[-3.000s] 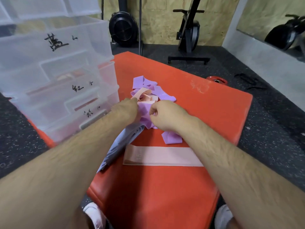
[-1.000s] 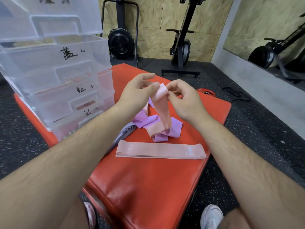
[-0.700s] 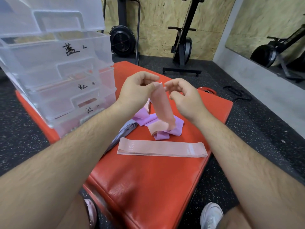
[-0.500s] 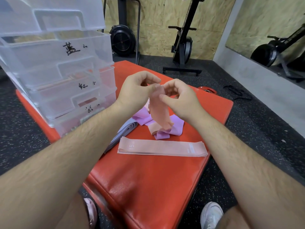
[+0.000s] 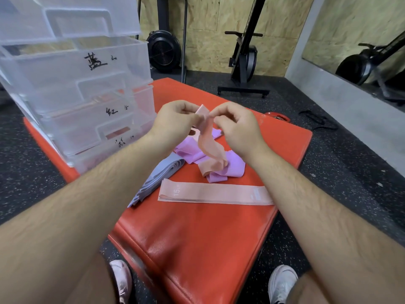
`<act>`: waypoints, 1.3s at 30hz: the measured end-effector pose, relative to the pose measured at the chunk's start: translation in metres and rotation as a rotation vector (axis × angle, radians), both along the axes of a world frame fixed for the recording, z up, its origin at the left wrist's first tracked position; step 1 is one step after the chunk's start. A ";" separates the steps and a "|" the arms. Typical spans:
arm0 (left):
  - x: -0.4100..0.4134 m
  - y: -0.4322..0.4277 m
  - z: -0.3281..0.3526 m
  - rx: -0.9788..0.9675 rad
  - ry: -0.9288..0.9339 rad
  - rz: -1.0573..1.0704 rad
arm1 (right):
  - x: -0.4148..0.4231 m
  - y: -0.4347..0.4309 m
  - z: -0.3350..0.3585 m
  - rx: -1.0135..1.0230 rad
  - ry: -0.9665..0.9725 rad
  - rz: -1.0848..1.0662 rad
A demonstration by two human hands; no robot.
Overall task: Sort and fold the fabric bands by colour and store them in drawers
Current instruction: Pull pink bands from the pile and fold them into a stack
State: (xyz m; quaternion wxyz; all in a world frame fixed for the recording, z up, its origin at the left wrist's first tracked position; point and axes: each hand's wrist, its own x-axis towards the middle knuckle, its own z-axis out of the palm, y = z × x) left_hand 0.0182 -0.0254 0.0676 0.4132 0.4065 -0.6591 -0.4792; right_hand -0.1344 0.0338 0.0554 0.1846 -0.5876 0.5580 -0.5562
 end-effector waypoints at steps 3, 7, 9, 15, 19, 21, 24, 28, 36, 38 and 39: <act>0.005 0.002 0.000 -0.067 -0.079 -0.033 | -0.010 -0.007 0.000 0.083 -0.050 0.049; 0.009 0.006 -0.001 -0.098 -0.089 -0.070 | -0.011 -0.011 -0.012 0.277 0.049 0.201; 0.010 0.008 0.000 -0.109 -0.109 -0.067 | -0.008 -0.012 -0.014 0.290 0.051 0.189; 0.014 -0.001 -0.004 -0.114 -0.117 -0.020 | -0.005 -0.006 -0.001 0.288 0.043 0.192; 0.016 -0.003 -0.004 -0.072 -0.117 -0.043 | -0.015 -0.003 -0.002 0.348 0.095 0.191; 0.017 -0.001 -0.004 -0.049 -0.138 -0.112 | -0.016 -0.002 -0.005 0.347 0.121 0.186; 0.015 0.002 -0.005 -0.078 -0.184 -0.113 | -0.017 0.000 -0.006 0.347 0.132 0.220; 0.022 -0.003 -0.007 -0.075 -0.158 -0.084 | -0.024 0.001 -0.007 0.415 0.180 0.289; 0.029 -0.006 -0.015 -0.003 -0.106 -0.075 | -0.047 0.016 -0.001 0.503 0.273 0.265; 0.031 -0.004 -0.016 0.028 -0.090 -0.062 | -0.056 0.019 -0.003 0.547 0.351 0.243; 0.033 -0.004 -0.018 0.051 -0.091 -0.057 | -0.060 0.022 -0.004 0.569 0.386 0.228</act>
